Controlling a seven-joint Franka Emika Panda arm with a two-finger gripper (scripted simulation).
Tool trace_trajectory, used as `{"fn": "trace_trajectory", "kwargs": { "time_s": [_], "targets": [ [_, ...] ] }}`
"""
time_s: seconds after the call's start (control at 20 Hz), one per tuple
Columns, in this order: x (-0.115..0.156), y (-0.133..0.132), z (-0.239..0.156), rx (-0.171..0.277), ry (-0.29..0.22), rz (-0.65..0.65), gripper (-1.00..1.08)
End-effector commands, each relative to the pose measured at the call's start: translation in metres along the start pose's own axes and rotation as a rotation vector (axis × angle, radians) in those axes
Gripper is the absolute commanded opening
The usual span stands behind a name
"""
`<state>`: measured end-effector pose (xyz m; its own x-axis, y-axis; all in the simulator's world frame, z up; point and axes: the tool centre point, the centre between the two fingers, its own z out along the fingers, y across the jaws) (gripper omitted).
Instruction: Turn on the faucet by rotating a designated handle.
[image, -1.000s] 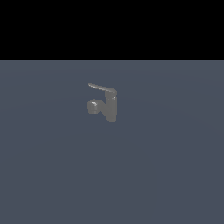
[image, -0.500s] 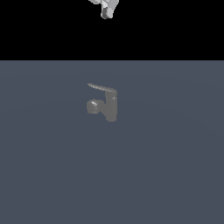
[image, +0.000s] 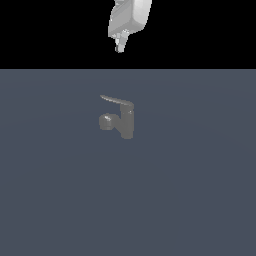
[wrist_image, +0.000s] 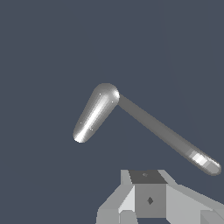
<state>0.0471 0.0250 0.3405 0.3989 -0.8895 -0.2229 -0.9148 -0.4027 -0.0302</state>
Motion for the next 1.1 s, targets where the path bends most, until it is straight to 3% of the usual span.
{"fn": "trace_trajectory", "kwargs": {
  "time_s": [0.0,0.65,1.05],
  "targets": [
    [0.007,-0.016,0.016,-0.002,0.014,0.071,-1.0],
    [0.032,-0.086,0.105,0.004,0.131,0.4,-1.0],
    [0.037,-0.113,0.148,0.023,0.197,0.523,-1.0]
  ]
}}
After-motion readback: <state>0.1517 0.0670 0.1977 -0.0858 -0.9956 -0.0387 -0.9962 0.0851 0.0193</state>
